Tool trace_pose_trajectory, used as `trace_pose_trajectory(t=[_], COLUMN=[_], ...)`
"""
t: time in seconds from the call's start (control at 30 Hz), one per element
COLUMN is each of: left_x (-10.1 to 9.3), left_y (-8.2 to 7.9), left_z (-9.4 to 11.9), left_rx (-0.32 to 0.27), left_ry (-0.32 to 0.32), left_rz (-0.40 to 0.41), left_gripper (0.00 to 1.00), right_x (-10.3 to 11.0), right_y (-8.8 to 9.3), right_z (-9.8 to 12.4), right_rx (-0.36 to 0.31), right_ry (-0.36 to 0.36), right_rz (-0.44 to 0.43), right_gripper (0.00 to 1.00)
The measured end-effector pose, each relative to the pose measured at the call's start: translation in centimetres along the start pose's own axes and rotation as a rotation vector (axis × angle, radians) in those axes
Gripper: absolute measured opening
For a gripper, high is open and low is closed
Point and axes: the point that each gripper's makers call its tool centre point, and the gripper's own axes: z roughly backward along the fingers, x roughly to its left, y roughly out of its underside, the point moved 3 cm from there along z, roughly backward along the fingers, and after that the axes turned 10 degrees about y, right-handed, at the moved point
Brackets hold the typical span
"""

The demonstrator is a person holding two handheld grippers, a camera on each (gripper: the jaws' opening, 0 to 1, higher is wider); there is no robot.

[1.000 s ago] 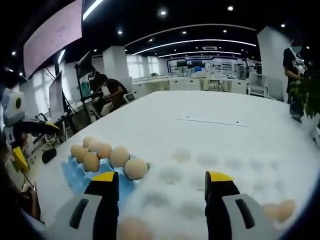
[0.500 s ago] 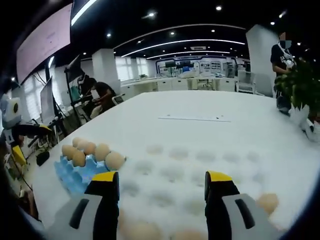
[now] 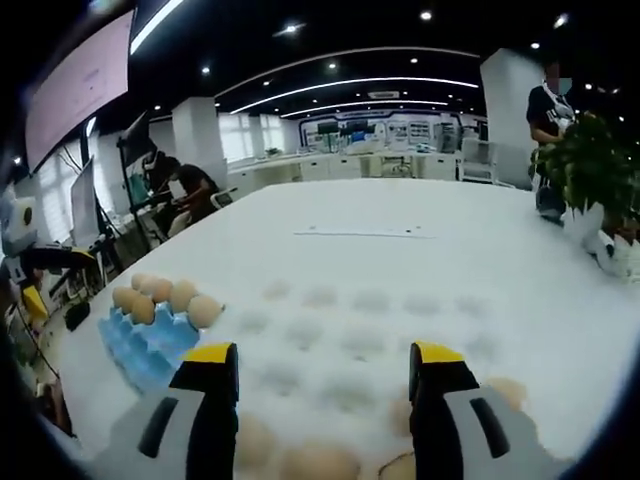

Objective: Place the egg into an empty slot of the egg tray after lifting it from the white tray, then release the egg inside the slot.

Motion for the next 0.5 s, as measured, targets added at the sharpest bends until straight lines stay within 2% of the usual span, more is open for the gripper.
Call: trace_pose_trajectory(t=[0.37, 0.5], left_x=[-0.1, -0.2], left_y=[-0.1, -0.7], left_z=[-0.3, -0.3], left_rx=[0.002, -0.030], left_ry=[0.006, 0.015], left_rz=[-0.001, 0.010], left_gripper=[0.99, 0.99], right_x=[-2.7, -3.3], right_y=[0.7, 1.4], right_z=[0.5, 0.6], right_rx=[0.012, 0.031], right_ry=[0.066, 0.090], right_rz=[-0.041, -0.057], right_gripper=[0.69, 0.64])
